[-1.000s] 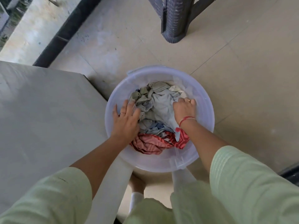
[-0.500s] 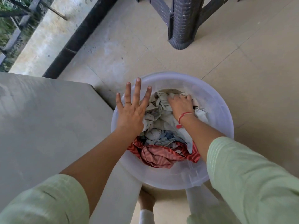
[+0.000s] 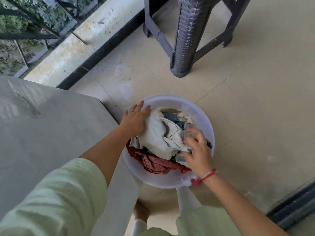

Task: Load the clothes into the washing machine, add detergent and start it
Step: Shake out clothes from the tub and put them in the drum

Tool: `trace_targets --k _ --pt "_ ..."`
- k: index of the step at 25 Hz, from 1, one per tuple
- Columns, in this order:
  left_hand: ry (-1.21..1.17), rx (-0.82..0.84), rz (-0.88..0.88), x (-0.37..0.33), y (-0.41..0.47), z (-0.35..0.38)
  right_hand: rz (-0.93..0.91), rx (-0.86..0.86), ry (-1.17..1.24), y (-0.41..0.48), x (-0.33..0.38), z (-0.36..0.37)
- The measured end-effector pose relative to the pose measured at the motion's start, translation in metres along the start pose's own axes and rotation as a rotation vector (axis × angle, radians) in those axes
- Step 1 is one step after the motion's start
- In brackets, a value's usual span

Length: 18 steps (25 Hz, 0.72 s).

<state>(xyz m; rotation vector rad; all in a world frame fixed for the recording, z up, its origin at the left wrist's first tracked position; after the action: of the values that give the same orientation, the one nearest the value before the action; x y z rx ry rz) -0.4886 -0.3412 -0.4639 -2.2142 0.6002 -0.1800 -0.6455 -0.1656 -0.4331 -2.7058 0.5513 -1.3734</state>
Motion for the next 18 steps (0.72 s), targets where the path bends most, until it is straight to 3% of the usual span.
trace_targets --k 2,4,8,11,13,18 --pt "-0.020 0.076 -0.068 0.005 -0.017 -0.001 -0.047 -0.060 0.082 -0.003 0.034 -0.032" --pt "-0.193 0.099 -0.112 0.004 -0.048 -0.007 -0.064 -0.104 0.073 -0.005 0.068 -0.056" --pt "-0.789 -0.056 -0.123 -0.020 -0.140 -0.061 -0.074 -0.225 0.057 -0.026 0.139 -0.109" --pt "-1.353 -0.046 -0.103 -0.040 -0.211 -0.126 -0.039 -0.306 0.075 -0.051 0.187 -0.146" --pt "-1.424 -0.109 0.048 -0.044 -0.255 -0.179 -0.054 -0.357 0.085 -0.070 0.219 -0.165" --pt "-0.797 -0.748 0.413 -0.041 -0.393 -0.309 -0.097 -0.389 0.049 -0.121 0.286 -0.181"
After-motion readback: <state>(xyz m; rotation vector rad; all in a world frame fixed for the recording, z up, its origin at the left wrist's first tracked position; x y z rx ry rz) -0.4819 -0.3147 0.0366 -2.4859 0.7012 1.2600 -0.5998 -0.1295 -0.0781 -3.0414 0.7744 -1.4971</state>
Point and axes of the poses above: each hand's wrist, its own y-axis towards the middle knuckle, its own z-axis out of the palm, x = y × z, the point moved 3 cm from there along y, towards the middle knuckle, and after that the axes turned 2 degrees about y, right-handed, at the moved point
